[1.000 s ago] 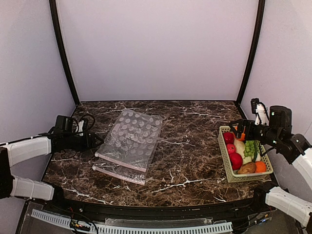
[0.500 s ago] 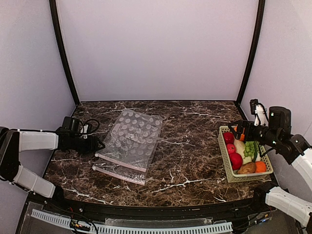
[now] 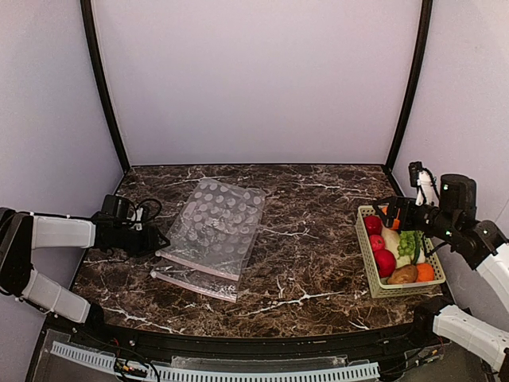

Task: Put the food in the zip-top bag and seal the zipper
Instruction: Pick up the zipper food storage bag at the center of the board.

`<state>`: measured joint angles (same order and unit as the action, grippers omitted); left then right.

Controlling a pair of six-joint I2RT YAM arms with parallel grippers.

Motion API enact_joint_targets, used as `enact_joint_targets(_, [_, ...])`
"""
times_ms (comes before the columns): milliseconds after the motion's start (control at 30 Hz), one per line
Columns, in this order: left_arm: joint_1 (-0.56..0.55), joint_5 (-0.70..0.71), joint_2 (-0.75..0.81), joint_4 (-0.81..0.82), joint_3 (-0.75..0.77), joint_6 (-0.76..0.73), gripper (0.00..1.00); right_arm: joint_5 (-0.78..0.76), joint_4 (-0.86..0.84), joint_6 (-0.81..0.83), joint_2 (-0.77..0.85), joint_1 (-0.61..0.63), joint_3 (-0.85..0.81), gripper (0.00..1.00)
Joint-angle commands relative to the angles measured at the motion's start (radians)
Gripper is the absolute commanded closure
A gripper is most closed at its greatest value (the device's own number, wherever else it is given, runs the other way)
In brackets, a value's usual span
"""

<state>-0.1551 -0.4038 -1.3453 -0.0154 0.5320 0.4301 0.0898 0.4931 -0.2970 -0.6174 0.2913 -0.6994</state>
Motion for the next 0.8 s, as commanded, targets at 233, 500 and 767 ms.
enact_joint_targets(233, [0.013, -0.007, 0.007, 0.002, -0.029, 0.010, 0.54, -0.002, -0.026, -0.005, 0.009, -0.007, 0.008, 0.01])
enact_joint_targets(500, [0.015, -0.007, 0.004, -0.001, -0.033, 0.014, 0.64, -0.005, -0.026, -0.005, 0.008, -0.007, 0.008, 0.01])
enact_joint_targets(767, [0.015, -0.017, -0.005, -0.006, -0.034, 0.013, 0.77, -0.008, -0.024, -0.004, 0.007, -0.008, 0.007, 0.01])
